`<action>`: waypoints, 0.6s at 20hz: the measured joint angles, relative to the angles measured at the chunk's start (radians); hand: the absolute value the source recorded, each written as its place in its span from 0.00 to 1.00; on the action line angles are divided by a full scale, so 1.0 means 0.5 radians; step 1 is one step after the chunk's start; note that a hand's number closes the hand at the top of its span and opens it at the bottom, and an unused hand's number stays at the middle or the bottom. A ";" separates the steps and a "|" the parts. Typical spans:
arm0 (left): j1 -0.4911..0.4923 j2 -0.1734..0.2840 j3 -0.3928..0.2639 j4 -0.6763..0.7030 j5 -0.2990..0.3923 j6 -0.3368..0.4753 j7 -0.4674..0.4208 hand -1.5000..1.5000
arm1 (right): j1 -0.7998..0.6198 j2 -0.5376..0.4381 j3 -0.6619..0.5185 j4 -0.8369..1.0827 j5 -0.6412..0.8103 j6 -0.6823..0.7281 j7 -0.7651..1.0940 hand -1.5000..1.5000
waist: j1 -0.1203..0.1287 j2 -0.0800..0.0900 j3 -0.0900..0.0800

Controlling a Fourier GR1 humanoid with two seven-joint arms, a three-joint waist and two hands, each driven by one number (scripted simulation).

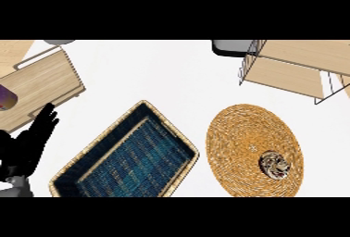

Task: Pick the bell pepper from the placemat and place it in the tiered shelf

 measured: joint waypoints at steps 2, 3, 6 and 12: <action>0.019 -0.015 -0.006 -0.017 -0.008 0.004 -0.013 0.50 | -0.024 -0.020 0.006 0.158 0.043 -0.080 -0.095 1.00 | 0.003 0.000 0.000; 0.040 -0.013 -0.006 -0.045 -0.007 -0.001 -0.002 0.50 | -0.051 -0.032 -0.001 0.239 0.052 -0.108 -0.133 1.00 | 0.005 0.000 0.000; 0.036 -0.018 -0.007 -0.062 -0.007 -0.004 0.015 0.50 | -0.094 -0.022 0.002 0.463 0.096 -0.241 -0.254 1.00 | 0.008 0.001 0.000; 0.025 -0.038 -0.009 -0.018 -0.031 0.001 -0.028 0.50 | -0.139 -0.014 -0.011 0.847 0.151 -0.436 -0.446 1.00 | 0.007 0.003 0.000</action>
